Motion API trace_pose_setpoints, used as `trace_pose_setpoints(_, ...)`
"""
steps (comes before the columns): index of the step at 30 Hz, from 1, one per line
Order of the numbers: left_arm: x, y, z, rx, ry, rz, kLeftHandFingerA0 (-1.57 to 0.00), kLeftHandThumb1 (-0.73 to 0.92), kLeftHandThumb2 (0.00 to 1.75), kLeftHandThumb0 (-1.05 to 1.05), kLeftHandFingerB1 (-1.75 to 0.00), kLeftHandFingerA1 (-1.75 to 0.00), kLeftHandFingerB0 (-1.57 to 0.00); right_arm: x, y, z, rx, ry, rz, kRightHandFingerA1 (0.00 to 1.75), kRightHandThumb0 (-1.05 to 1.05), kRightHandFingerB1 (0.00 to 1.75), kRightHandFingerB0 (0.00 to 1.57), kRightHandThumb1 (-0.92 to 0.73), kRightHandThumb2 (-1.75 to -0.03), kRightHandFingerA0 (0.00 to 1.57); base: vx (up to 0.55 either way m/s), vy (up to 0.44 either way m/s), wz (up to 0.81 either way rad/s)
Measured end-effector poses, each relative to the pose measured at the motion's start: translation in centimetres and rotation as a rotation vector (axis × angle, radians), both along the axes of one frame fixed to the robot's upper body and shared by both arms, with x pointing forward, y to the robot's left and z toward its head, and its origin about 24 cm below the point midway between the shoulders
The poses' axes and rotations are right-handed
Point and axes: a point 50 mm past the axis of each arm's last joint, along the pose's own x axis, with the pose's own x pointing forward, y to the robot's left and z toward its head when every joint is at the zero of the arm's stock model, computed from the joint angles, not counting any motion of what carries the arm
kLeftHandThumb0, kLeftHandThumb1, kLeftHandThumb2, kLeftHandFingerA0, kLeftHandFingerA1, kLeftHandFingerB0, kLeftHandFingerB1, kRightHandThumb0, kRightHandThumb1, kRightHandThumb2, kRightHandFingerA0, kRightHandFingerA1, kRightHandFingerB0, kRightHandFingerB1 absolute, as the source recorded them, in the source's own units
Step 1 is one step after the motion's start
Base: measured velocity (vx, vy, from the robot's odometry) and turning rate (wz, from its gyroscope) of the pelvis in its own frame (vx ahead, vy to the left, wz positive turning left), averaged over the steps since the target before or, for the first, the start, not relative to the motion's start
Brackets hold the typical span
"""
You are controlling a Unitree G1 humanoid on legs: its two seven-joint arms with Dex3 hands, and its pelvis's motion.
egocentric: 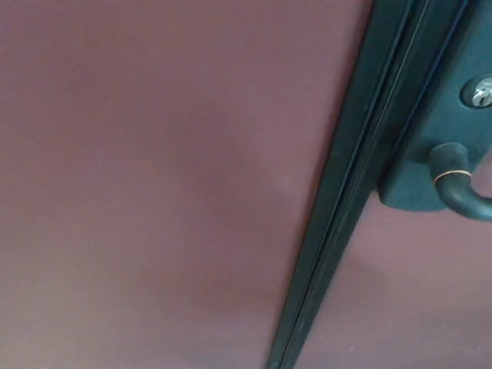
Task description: The robot walks towards the door handle and put its right hand on it and twist the handle
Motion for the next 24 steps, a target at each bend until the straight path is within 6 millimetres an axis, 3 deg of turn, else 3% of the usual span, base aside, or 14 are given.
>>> trace_pose_setpoints(8,-2.5,-0.5,-1.0,0.010,0.061,-0.054,-0.48,0.58,0.56,-0.12,-0.37,-0.42,-0.38,-2.1,0.1,-0.9,-0.006,0.060,0.015,0.51,-0.22,0.43,0.62,-0.65,-0.59,0.82,0.01,-0.004,0.01)
trace_pose_setpoints(10,-3.0,-0.7,-1.2,0.016,0.073,-0.074,-0.45,0.58,0.57,-0.16,-0.36,-0.40,-0.36,-2.4,0.2,-1.1,-0.007,0.071,0.021,0.55,-0.22,0.43,0.61,-0.64,-0.60,0.88,0.01,-0.041,0.01)
trace_pose_setpoints(20,-1.2,-1.5,-0.8,0.042,0.036,-0.186,-0.39,0.58,0.57,-0.21,-0.34,-0.38,-0.32,-1.2,0.7,-0.8,0.002,0.049,0.037,0.54,-0.22,0.42,0.59,-0.64,-0.59,0.86,0.00,0.000,0.00)
trace_pose_setpoints(24,-1.6,-1.6,-1.0,0.043,0.048,-0.200,-0.38,0.57,0.58,-0.22,-0.35,-0.38,-0.32,-1.5,0.7,-0.9,0.005,0.059,0.039,0.54,-0.22,0.42,0.59,-0.64,-0.59,0.85,0.00,0.000,0.00)
